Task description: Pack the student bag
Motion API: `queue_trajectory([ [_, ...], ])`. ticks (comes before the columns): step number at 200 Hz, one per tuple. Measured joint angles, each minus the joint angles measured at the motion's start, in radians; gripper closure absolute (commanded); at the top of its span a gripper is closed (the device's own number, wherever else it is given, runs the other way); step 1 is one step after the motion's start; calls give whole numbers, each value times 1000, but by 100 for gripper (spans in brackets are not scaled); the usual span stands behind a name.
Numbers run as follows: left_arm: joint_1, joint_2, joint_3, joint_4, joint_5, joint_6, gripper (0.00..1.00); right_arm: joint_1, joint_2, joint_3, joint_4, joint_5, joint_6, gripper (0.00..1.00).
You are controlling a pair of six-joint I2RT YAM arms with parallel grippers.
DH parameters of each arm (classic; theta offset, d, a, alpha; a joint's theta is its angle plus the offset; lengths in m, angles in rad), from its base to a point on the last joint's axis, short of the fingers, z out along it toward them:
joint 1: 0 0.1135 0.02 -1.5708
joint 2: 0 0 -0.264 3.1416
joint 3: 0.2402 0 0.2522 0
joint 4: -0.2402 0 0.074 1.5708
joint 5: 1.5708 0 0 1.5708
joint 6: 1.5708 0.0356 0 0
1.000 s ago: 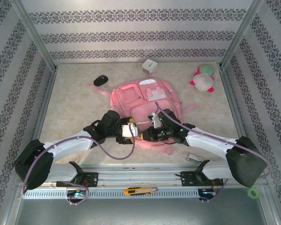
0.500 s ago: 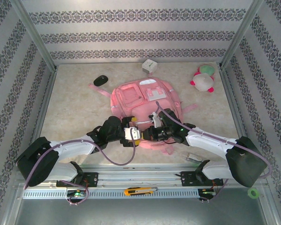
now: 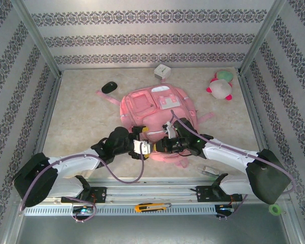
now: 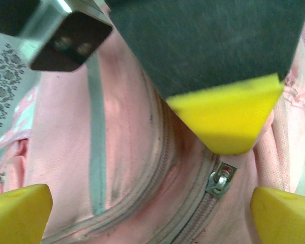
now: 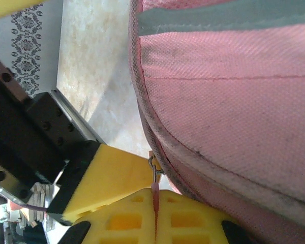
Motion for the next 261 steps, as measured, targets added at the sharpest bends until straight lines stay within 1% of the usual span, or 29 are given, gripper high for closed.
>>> queue_trajectory([
  [45, 0, 60, 14, 23, -2, 3, 0, -6, -3, -8, 2, -8, 0, 100],
  [92, 0, 105, 16, 80, -5, -31, 1, -6, -3, -13, 3, -9, 1, 100],
  [132, 0, 110, 20, 97, -7, -69, 2, -6, -3, -13, 4, -10, 3, 100],
  [166, 0, 111, 24, 114, -4, -98, 6, -6, -3, -13, 7, -11, 3, 100],
  [190, 0, 115, 26, 114, -4, -114, 6, -6, 1, -13, 11, -14, 4, 100],
  [217, 0, 127, 27, 114, -3, -121, 6, -6, 13, -13, 11, -18, 5, 94],
  [261, 0, 132, 32, 114, -1, -126, 6, -6, 14, -13, 12, -20, 8, 90],
])
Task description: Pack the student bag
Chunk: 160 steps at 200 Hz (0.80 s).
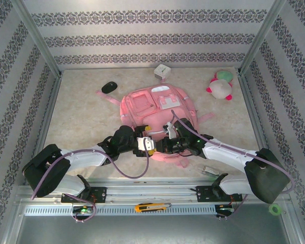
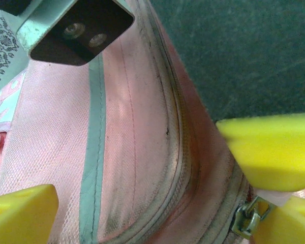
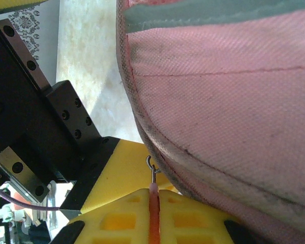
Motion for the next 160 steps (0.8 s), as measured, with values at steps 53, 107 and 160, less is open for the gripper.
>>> queue_trajectory([
  [53, 0, 2, 5, -1, 0, 0, 6, 0, 2, 0, 3, 0, 3, 85],
  [107, 0, 2, 8, 0, 1, -11, 6, 1, 12, 0, 11, -2, 3, 87],
  [160, 0, 1, 8, -2, -2, -11, 4, 0, 12, 2, 14, -1, 11, 100],
])
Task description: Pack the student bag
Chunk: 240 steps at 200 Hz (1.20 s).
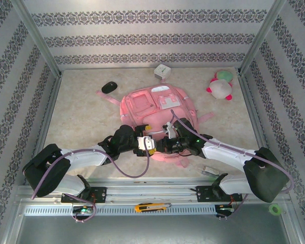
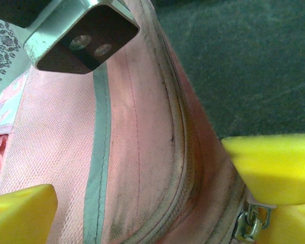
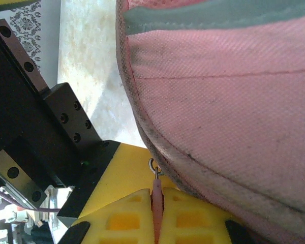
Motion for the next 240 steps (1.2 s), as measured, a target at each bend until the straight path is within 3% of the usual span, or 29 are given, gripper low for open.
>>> queue_trajectory([
  [58, 6, -116, 25, -177, -18, 73, 16, 0, -36, 0, 4, 4, -12, 100],
  [72, 9, -129, 44, -232, -19, 97, 29, 0, -47, 0, 4, 8, -13, 100],
  [96, 10, -126, 64, -304, -19, 133, 59, 0, -60, 0, 0, 15, -13, 100],
  [133, 10, -106, 83, -325, -7, 161, 70, 0, -73, 0, -5, 26, -16, 100],
  [171, 10, -75, 106, -350, 2, 183, 100, -11, -81, -1, -6, 44, -16, 100],
  [209, 18, -94, 130, -399, 3, 196, 100, -61, -146, -34, -16, 29, -23, 100],
  [240, 75, -194, 130, -489, -13, 204, 100, -173, -245, -74, -52, -24, -46, 100],
])
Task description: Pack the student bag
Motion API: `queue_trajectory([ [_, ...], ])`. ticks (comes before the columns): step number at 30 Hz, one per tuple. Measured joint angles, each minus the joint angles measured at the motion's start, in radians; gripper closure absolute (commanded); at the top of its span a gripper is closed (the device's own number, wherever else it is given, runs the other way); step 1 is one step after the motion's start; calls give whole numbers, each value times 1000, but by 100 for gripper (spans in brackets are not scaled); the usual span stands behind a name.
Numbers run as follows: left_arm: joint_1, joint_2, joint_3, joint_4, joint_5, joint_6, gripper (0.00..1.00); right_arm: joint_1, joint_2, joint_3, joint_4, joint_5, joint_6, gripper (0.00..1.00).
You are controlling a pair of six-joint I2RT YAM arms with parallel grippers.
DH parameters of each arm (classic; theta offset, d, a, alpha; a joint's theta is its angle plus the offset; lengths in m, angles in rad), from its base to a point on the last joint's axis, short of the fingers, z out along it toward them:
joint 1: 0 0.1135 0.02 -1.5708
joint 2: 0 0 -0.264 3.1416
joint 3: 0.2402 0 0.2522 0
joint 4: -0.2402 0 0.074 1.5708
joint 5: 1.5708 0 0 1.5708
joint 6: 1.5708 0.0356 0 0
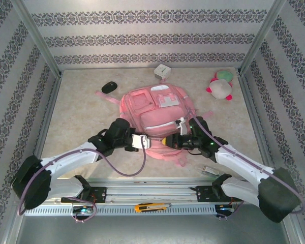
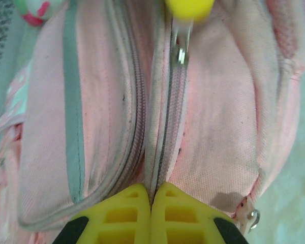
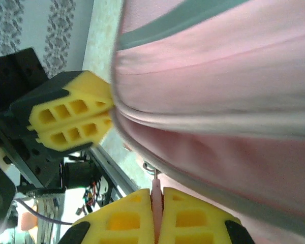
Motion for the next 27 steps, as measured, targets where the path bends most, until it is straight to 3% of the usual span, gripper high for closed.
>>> queue_trajectory([
  [7, 53, -96, 0, -144, -66, 20, 98, -66, -46, -27, -39, -24, -18, 100],
  [8, 53, -99, 0, -158, -74, 24, 74, -66, -46, -28, -40, -26, -19, 100],
  [9, 53, -102, 0, -170, -78, 27, 56, -51, -45, -28, -39, -25, -19, 100],
  [10, 53, -107, 0, -184, -78, 19, 47, -38, -43, -28, -38, -21, -19, 100],
  [12, 58, -127, 1, -194, -59, -7, 40, -17, -34, -28, -39, -16, -19, 100],
  [17, -31, -133, 31, -114, -14, -106, 37, -8, -14, -28, -35, -9, -19, 100],
  [21, -129, 13, 119, -47, -21, -134, 39, -2, -11, -27, -34, -9, -19, 100],
  [27, -152, 190, 145, 2, -22, -148, 43, -1, -11, -27, -34, -5, -19, 100],
])
